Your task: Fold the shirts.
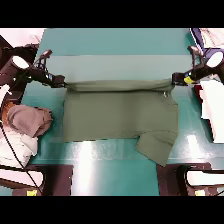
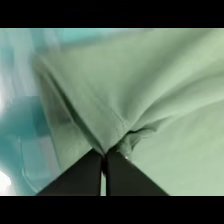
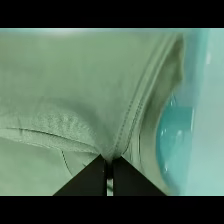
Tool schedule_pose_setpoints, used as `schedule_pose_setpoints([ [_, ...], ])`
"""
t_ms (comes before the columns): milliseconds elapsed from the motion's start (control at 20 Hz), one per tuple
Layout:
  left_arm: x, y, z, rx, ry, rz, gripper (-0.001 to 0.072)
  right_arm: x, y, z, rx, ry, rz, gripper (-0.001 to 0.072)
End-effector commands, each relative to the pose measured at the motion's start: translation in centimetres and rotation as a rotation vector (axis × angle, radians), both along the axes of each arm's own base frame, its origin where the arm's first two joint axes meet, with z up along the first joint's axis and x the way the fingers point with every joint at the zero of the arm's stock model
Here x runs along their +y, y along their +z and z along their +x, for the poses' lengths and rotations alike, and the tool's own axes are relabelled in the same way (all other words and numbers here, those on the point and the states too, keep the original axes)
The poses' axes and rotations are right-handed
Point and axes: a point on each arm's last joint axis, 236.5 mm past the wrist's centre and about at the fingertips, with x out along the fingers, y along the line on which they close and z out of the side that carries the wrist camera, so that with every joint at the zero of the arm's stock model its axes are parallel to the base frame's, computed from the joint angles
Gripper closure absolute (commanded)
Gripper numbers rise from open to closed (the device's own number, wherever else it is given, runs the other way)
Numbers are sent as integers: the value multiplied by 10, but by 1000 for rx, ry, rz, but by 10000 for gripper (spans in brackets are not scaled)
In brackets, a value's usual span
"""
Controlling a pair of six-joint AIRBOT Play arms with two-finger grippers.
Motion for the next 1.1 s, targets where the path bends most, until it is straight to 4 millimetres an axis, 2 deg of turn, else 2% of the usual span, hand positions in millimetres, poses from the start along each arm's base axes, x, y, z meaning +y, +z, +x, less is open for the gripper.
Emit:
schedule_pose_setpoints([
  [0,3,-24,-14,49,4,17,684,3,-26,-30,44,-10,7,695],
  [100,2,-25,-19,68,-3,12,682,4,-39,-40,75,-13,10,695],
  [150,0,-25,-23,86,-7,7,616,4,-43,-43,85,-14,12,693],
  [200,-1,-26,-27,102,-16,3,335,5,-43,-44,90,-13,13,680],
  [250,-2,-26,-31,119,-15,-3,141,5,-41,-44,91,-12,14,529],
  [300,-1,-26,-35,143,-9,-6,165,6,-38,-44,98,-10,16,366],
  [400,5,-18,-48,197,-20,-7,166,7,-23,-53,140,12,23,350],
  [550,23,7,-73,242,-19,-23,167,4,12,-85,202,92,25,372],
  [650,29,16,-98,256,-2,-20,167,-1,30,-103,198,82,26,372],
  [750,26,10,-128,290,35,-13,167,-4,40,-115,155,63,19,372],
  [900,18,-14,-184,385,95,-28,167,-3,41,-125,78,42,4,372],
  [1050,10,-38,-229,441,127,-35,167,9,38,-130,40,22,61,373],
])
